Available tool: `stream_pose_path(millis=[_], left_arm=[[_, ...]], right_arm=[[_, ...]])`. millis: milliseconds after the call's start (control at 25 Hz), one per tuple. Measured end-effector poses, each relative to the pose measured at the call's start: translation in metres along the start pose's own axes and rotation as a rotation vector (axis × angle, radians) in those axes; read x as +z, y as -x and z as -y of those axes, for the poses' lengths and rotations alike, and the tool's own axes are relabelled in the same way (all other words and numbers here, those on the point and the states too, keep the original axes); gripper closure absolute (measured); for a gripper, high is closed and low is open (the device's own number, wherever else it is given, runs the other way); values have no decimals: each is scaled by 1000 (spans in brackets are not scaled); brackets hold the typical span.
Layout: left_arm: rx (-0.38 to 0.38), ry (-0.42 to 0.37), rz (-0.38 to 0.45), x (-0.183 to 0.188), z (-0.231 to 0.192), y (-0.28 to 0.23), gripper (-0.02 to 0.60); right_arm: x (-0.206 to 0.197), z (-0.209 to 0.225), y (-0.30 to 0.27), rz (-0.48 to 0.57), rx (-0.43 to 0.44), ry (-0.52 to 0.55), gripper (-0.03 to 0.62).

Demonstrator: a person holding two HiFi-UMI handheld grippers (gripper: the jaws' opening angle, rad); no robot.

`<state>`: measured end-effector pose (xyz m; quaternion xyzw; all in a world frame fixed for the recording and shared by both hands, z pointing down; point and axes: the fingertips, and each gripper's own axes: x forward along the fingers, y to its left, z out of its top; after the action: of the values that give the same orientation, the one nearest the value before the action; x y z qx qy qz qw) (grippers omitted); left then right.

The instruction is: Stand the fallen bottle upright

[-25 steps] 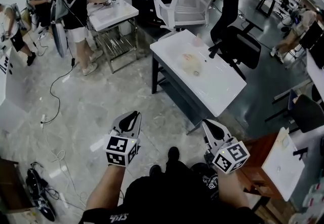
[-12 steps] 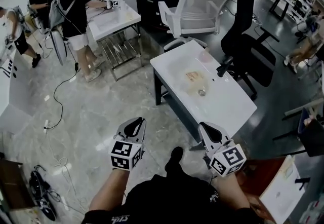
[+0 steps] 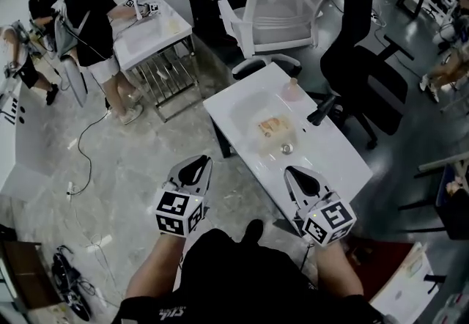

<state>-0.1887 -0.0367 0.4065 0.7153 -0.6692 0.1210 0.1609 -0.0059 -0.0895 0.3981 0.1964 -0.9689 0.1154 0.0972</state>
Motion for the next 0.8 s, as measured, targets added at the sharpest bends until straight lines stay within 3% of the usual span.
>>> stream_pose_path(millis=[200, 440, 800], left_arm=[[-35, -3, -5, 6, -22, -40, 538], [-64, -84, -4, 18, -52, -81, 538], [-136, -36, -66, 4, -73, -127, 538]], right_arm=[[0, 22, -27, -52, -44, 3, 580], [13, 45, -71, -93, -131, -1, 580], [-18, 66, -110, -202, -170, 31, 580]])
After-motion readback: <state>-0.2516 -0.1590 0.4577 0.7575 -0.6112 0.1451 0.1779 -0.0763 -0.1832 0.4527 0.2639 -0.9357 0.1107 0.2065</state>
